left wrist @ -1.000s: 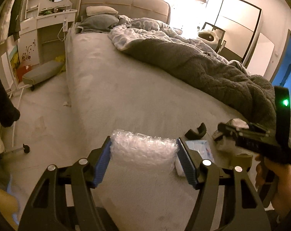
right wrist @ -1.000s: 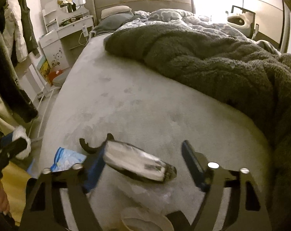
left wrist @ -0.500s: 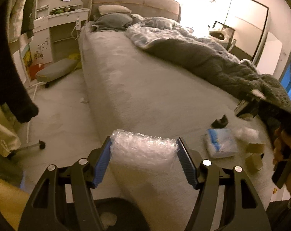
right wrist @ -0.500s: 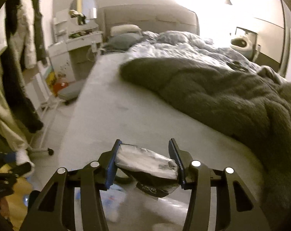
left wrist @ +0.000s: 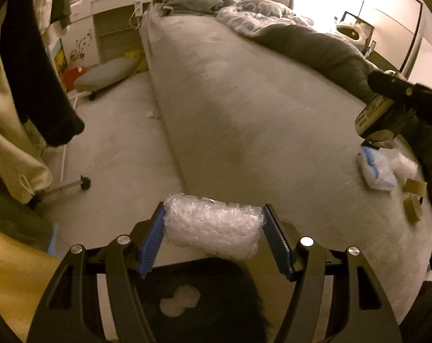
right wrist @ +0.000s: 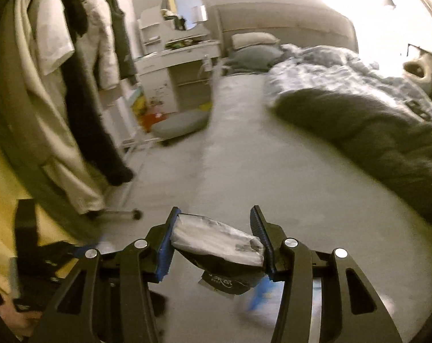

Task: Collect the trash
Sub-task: 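Carry both items over the bin and open the left gripper to drop the bubble wrap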

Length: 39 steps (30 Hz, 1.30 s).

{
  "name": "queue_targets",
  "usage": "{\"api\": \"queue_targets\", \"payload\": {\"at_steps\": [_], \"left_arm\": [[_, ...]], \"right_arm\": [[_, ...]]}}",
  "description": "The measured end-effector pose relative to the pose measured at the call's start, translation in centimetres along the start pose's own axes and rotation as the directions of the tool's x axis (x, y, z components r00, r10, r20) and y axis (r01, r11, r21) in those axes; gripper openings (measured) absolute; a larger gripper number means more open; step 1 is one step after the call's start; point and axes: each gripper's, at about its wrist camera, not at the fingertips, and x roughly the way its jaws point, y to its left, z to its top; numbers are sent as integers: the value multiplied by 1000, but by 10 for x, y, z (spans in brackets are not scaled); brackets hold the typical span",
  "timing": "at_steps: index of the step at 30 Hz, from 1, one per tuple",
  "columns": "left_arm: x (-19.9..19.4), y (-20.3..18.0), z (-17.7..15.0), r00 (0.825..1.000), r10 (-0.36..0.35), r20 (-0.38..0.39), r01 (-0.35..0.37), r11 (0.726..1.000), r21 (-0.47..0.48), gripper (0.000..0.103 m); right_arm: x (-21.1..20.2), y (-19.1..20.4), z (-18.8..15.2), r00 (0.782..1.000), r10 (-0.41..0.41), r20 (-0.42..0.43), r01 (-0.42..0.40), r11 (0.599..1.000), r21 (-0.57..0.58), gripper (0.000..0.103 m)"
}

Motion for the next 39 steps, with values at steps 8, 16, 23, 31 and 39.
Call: {"api": "queue_targets", "payload": {"at_steps": [8, 16, 23, 31, 39], "left_arm": [[10, 29, -24, 994, 14, -104, -17, 999, -33, 69], [24, 59, -51, 972, -13, -235, -10, 996, -94, 69], [35, 75, -80, 939, -33, -342, -3, 995, -104, 69], [38, 89, -102, 907, -50, -419, 3, 994, -110, 69], [35, 84, -117, 881, -57, -469, 22, 997, -80, 78]], "right_arm": [[25, 46, -5, 990, 123, -69, -124, 992, -16, 51], [47, 79, -21, 964, 215, -154, -220, 975, -13, 51], [71, 103, -35, 939, 235, -250, -252, 967, -38, 51], [98, 125, -59, 889, 260, -376, -295, 955, -38, 51], [113, 130, -72, 871, 237, -431, -285, 957, -48, 51]]}}
